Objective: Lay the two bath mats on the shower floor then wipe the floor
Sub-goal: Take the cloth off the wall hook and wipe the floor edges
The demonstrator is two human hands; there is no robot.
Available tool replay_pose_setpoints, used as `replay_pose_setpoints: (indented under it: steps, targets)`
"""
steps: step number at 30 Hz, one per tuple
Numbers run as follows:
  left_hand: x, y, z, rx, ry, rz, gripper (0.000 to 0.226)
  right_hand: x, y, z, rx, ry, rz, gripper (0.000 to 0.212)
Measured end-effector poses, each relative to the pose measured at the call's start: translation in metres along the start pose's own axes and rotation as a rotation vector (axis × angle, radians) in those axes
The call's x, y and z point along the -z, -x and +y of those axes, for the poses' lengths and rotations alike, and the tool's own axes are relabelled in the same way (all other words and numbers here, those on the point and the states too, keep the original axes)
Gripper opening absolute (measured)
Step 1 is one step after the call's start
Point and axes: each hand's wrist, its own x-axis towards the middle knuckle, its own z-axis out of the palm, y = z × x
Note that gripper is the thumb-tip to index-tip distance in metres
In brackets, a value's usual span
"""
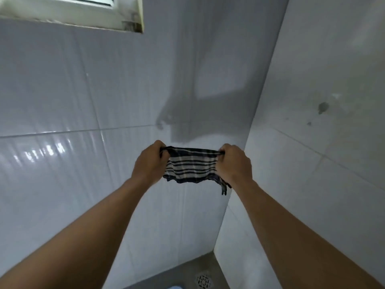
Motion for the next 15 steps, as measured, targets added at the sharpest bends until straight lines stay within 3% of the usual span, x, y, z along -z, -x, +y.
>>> replay_pose_setpoints:
  steps: [8,15]
  targets:
    - [0.036,0.067,-0.125,0.265,-0.007,0.075,0.014,-0.126,0.033,-0.062,0.159,-0.033,-0.181,0.022]
    - [0.060,0.110,-0.243,0.416,-0.038,0.097,0.011,-0.246,0.081,-0.114,0.173,-0.079,-0.308,0.020]
